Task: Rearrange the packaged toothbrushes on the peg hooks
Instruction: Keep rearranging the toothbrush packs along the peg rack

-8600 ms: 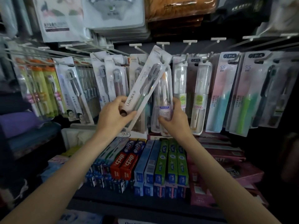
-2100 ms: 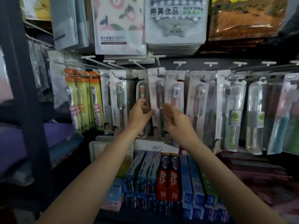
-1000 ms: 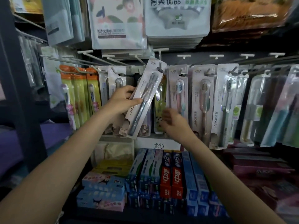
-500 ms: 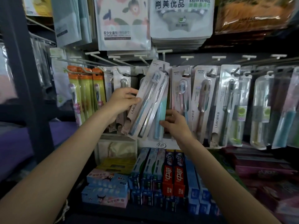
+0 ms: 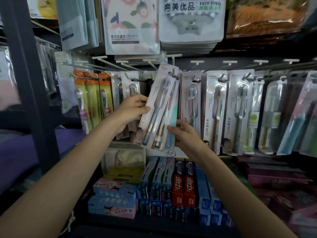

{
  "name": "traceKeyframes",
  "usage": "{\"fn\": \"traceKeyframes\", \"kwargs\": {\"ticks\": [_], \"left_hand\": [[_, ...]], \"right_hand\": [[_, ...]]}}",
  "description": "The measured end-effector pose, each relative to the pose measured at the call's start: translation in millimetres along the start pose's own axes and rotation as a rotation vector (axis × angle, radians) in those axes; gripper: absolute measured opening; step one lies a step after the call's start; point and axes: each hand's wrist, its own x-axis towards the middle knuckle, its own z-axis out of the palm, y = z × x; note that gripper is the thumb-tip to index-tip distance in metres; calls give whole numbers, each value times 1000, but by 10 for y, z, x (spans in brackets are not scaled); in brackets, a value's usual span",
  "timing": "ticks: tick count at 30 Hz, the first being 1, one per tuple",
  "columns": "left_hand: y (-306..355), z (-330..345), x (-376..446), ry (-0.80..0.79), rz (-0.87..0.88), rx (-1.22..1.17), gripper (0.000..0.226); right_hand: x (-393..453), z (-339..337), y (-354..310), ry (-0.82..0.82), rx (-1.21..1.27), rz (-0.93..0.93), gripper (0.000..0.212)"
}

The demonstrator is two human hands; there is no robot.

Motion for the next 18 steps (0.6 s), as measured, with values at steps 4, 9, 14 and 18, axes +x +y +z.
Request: {"fn": "traceKeyframes", "kwargs": {"ticks": [4, 9, 14, 18], "left_hand": [[-1, 63, -84, -83, -54, -101, 22], [16, 156, -129, -29, -44, -84, 26], [34, 153, -131, 4, -99, -112, 24], [72, 73, -131, 4, -122, -153, 20]], "right_hand": [[-14, 15, 4, 20, -83, -35, 25], [-65, 23, -60, 35, -324, -128, 24], [-112, 62, -57, 123, -484, -219, 46], [-147, 55, -44, 115, -406, -181, 44]]}}
